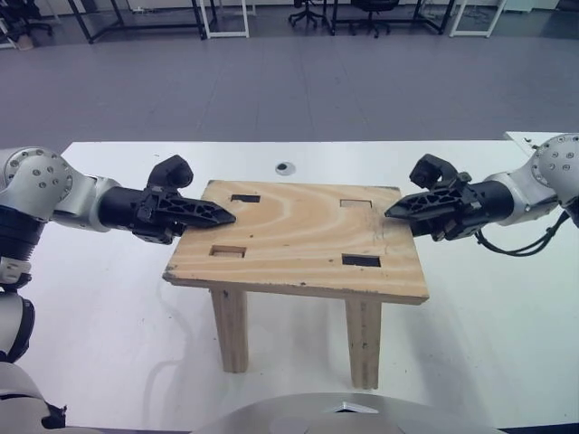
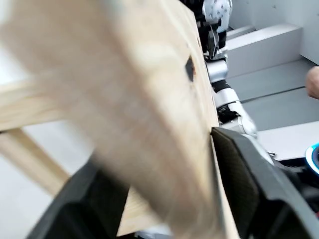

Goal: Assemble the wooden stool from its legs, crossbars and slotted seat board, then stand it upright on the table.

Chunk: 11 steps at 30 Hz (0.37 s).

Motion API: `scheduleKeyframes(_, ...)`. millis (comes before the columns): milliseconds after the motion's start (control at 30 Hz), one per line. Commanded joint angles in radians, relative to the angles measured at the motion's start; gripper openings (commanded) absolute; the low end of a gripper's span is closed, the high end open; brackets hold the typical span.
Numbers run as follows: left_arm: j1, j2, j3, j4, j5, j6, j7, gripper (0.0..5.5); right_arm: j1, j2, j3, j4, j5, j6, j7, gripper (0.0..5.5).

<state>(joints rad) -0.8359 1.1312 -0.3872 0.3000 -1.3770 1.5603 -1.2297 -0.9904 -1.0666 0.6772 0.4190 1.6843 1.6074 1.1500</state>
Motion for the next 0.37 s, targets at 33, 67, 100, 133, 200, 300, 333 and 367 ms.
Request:
scheduleKeyframes(33, 0.037, 0.098, 0.061, 0.044, 0.162, -0.054, -0.107, 3.31, 0.188, -0.148, -0.198, -0.061, -0.084, -0.003, -0.062, 3.13)
scheduleKeyframes(67, 0.030, 0.133, 0.089, 0.076, 0.194, -0.065, -0.143, 3.53, 0.257, -0.204, -0.265, -0.081, -0.115, -0.030, -0.065, 3.35)
scheduleKeyframes(100, 0.029, 0.173, 0.116, 0.108, 0.233, -0.100, -0.187, 3.62, 0.322, -0.260, -0.344, -0.072, -0.146, -0.068, -0.067, 3.46)
scheduleKeyframes(133, 0.043, 0.213, 0.156, 0.145, 0.271, -0.155, -0.216, 3.81, 0.376, -0.301, -0.426, -0.049, -0.180, -0.123, -0.071, 3.65)
scheduleKeyframes(200, 0.163, 0.236, 0.295, 0.159, 0.348, -0.344, -0.172, 4.15, 0.478, -0.254, -0.620, -0.050, -0.251, -0.314, -0.190, 3.85)
scheduleKeyframes(300, 0.509, -0.113, 0.625, 0.055, 0.627, -1.021, 0.427, 4.34, 0.695, 0.126, -0.770, -0.254, -0.630, -0.959, -0.613, 3.85)
scheduleKeyframes(333, 0.594, -0.232, 0.629, 0.073, 0.747, -1.262, 0.601, 4.34, 0.721, 0.253, -0.733, -0.228, -0.790, -1.182, -0.721, 3.85)
scheduleKeyframes(367, 0.639, -0.327, 0.604, 0.124, 0.832, -1.420, 0.736, 4.34, 0.723, 0.356, -0.682, -0.145, -0.923, -1.370, -0.805, 3.85)
